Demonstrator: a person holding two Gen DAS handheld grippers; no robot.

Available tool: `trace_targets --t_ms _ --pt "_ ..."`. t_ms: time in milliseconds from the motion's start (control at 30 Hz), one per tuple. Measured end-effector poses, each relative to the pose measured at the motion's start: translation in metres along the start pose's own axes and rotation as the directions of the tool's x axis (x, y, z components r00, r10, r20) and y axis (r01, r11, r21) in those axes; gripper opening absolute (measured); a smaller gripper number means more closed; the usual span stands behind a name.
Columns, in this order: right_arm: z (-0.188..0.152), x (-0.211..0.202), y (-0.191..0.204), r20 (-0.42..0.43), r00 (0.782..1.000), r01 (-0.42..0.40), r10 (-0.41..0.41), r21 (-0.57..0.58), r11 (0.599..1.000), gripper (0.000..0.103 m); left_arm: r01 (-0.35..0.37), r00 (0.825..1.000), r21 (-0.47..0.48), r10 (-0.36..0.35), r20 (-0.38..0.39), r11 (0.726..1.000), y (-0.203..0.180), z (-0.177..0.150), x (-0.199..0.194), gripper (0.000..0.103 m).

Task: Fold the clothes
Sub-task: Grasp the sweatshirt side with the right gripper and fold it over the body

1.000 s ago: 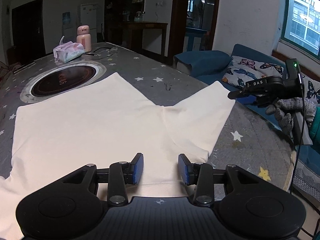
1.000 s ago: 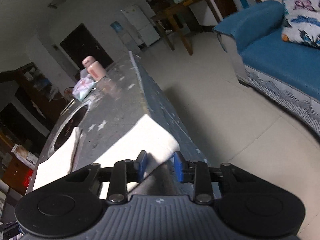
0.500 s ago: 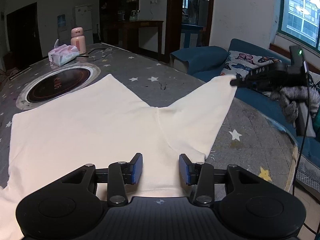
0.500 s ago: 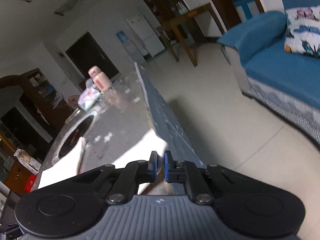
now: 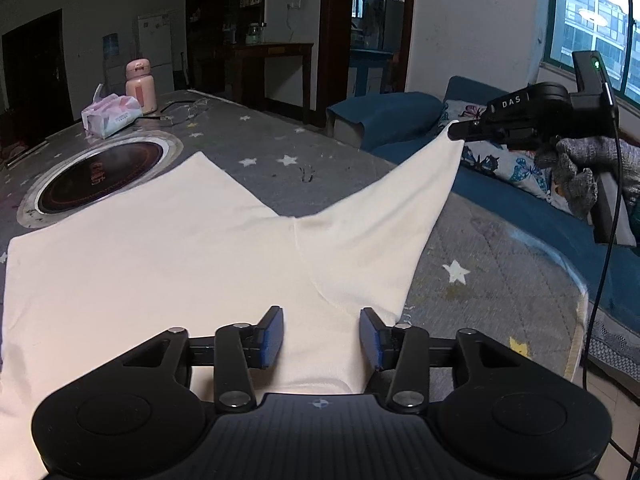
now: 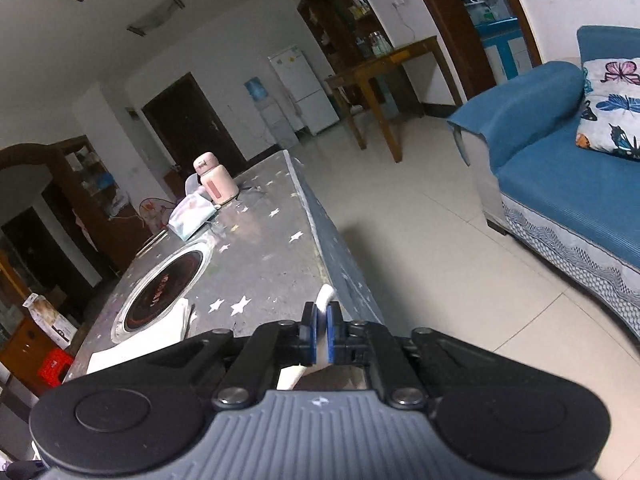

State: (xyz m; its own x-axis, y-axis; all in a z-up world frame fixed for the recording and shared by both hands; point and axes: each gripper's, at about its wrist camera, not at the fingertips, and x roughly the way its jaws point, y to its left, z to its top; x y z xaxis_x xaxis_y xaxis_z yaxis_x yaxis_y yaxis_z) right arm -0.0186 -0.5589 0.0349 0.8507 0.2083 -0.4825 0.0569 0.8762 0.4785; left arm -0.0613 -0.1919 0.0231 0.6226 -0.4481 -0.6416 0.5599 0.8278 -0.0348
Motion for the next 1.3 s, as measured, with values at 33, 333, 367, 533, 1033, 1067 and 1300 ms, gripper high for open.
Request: trace_targets --t_ms 33,333,367,533,1033,1067,1300 --pt "0.002 -0.002 0.003 0.004 1.0 -0.005 0.005 -0.005 1.0 0.004 -0.004 1.0 -0.002 0.004 0.008 1.0 0.003 0.001 -0.004 0.048" --pt "0.024 -0.027 0.085 0.006 0.99 -0.139 0.143 -0.177 0.974 0.004 -0.101 0.993 -0.1 0.107 0.053 0.99 0.051 -0.009 -0.04 0.05" --pt "0.024 -0.027 0.099 -0.002 0.986 -0.162 0.165 -0.205 0.965 0.004 -0.111 0.991 -0.112 0.118 0.055 0.987 0.057 -0.012 -0.044 0.051" --pt "0.011 -0.022 0.175 -0.09 0.955 -0.298 0.284 -0.32 0.9 0.004 -0.159 0.983 -0.181 0.173 0.065 0.971 0.085 -0.029 -0.068 0.052" --pt "-0.12 0.052 0.302 -0.495 0.804 -0.545 0.329 -0.394 0.74 0.004 -0.21 0.968 -0.304 0.242 0.069 0.929 0.119 -0.066 -0.102 0.054" --pt "-0.129 0.054 0.304 -0.51 0.796 -0.553 0.327 -0.393 0.735 0.004 -0.211 0.967 -0.306 0.243 0.071 0.928 0.12 -0.066 -0.103 0.054" --pt "-0.142 0.044 0.297 -0.556 0.768 -0.586 0.319 -0.408 0.7 0.013 -0.229 0.961 -0.302 0.264 0.081 0.925 0.122 -0.063 -0.107 0.054"
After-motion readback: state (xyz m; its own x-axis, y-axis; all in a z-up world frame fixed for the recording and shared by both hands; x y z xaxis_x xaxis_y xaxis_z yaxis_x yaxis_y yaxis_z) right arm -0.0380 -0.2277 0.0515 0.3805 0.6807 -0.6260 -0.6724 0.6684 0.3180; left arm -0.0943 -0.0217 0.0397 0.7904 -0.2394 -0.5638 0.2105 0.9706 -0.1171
